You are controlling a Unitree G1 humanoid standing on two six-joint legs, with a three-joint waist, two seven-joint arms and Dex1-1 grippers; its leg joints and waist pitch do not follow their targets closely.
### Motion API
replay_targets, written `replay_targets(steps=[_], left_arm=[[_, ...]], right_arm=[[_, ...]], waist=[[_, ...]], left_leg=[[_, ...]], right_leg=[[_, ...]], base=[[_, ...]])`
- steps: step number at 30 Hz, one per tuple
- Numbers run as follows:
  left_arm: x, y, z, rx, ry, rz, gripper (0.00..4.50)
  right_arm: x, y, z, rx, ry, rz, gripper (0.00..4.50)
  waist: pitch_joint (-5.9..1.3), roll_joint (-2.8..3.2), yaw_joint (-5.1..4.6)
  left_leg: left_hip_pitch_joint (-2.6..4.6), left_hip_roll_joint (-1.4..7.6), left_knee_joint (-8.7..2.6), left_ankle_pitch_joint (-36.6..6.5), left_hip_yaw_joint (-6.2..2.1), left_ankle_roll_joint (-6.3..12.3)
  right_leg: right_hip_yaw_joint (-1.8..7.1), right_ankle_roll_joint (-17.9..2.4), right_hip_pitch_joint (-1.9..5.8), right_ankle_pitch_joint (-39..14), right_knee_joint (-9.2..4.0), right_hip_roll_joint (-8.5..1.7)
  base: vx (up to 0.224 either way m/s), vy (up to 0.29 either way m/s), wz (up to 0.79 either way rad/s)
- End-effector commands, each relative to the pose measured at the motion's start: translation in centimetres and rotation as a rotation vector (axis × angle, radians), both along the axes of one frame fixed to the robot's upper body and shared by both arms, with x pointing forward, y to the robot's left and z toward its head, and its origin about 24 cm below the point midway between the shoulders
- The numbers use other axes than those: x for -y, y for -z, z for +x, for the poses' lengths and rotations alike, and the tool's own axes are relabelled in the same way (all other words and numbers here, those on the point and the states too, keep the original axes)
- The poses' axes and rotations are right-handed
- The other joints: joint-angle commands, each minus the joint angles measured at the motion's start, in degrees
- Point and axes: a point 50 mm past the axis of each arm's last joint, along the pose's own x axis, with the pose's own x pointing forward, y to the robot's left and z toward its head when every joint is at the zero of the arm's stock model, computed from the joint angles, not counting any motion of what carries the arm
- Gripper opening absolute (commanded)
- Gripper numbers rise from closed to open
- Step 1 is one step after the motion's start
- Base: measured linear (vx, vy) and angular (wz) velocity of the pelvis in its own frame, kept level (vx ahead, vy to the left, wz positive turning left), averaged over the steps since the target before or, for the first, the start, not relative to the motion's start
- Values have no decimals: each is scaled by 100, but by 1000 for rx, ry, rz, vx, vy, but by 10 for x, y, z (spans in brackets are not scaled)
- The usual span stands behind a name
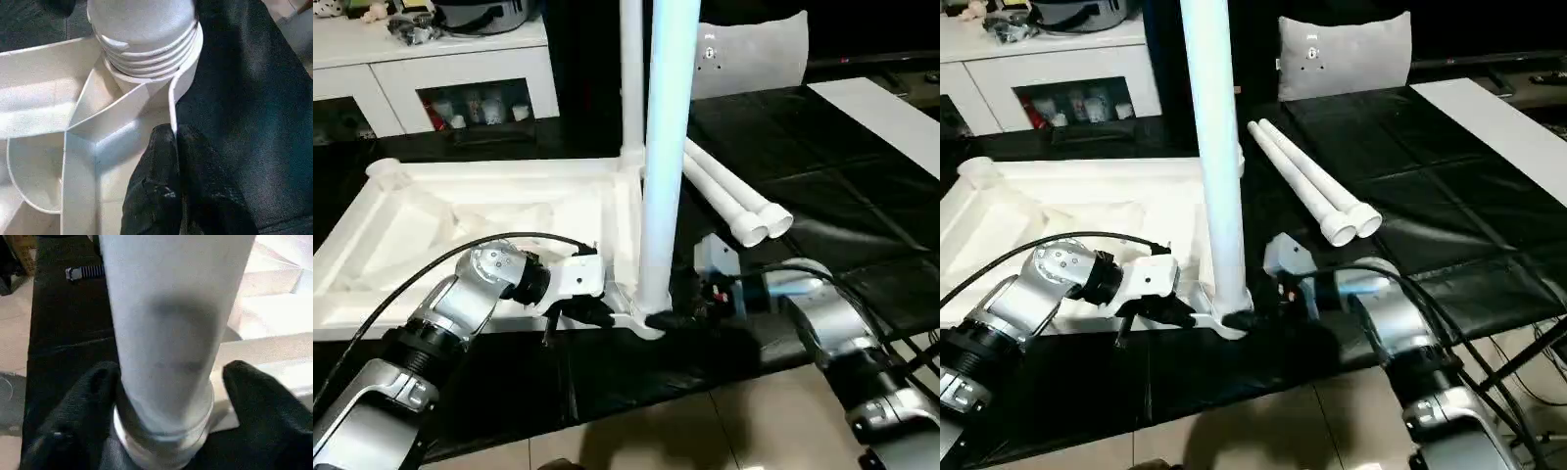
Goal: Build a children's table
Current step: Rotate leg to tighten
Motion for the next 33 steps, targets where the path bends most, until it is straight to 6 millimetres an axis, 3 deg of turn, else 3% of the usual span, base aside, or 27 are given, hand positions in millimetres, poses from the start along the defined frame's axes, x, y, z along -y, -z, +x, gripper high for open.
replay_targets(steps=[1, 6, 10, 20, 27, 28, 29, 30, 31, 33], left_arm=[[3, 7, -6, -25, 85, 73, 0], [2, 7, -5, -21, 89, 79, 0], [1, 8, -4, -20, 88, 82, 0], [0, 9, -4, -42, 52, 53, 0], [14, 0, -1, -79, -223, -137, 0], [17, 0, -1, -80, -261, -158, 0], [20, -2, 0, -80, -298, -179, 0], [20, -2, 0, -80, -298, -179, 0], [29, -4, 2, -78, -386, -224, 0], [39, -7, 6, -70, -502, -262, 0]], right_arm=[[-1, -2, 2, 8, -25, -5, 325], [-3, 0, 2, -3, -47, -14, 283], [-4, 1, 3, -5, -56, -20, 265], [-7, 6, -1, -38, -64, -8, 259], [-26, 22, -15, -180, 132, 108, 257], [-30, 25, -15, -184, 177, 117, 256], [-34, 28, -14, -185, 225, 128, 255], [-34, 28, -14, -185, 225, 128, 254], [-44, 34, -12, -201, 329, 157, 254], [-55, 39, -7, -225, 467, 177, 252]], waist=[[-401, -50, -20], [-402, -48, -17], [-404, -11, -17], [-411, 0, -24], [-398, 3, -25], [-366, -3, -52], [-345, -2, -73], [-325, 0, -84], [-309, -21, -120], [-280, -3, -202]], left_leg=[[114, 250, -373, -1155, -59, 330], [113, 247, -368, -1153, -56, 328], [114, 249, -371, -1190, -62, 305], [121, 244, -374, -1271, -63, 262], [129, 271, -404, -1215, -61, 251], [119, 254, -424, -1429, -66, 188], [153, 231, -434, -1742, -75, 72], [163, 229, -442, -1887, -82, 19], [153, 225, -458, -2041, -104, -82], [180, 228, -481, -2291, -128, -203]], right_leg=[[251, -1521, 230, -642, -358, -314], [252, -1515, 231, -686, -362, -319], [248, -1539, 232, -665, -355, -315], [245, -1576, 241, -597, -353, -305], [259, -1589, 230, -523, -335, -298], [256, -1527, 219, -901, -373, -312], [253, -1389, 199, -1544, -440, -328], [256, -1312, 183, -1843, -476, -337], [258, -1139, 194, -2261, -507, -346], [254, -1015, 144, -2569, -545, -334]], base=[[0, 0, 0], [0, 0, 0], [0, 0, 0], [0, 0, 0], [0, 0, 0], [0, 0, 0], [0, 0, 0], [0, 0, 0], [0, 0, 0], [0, 0, 0]])
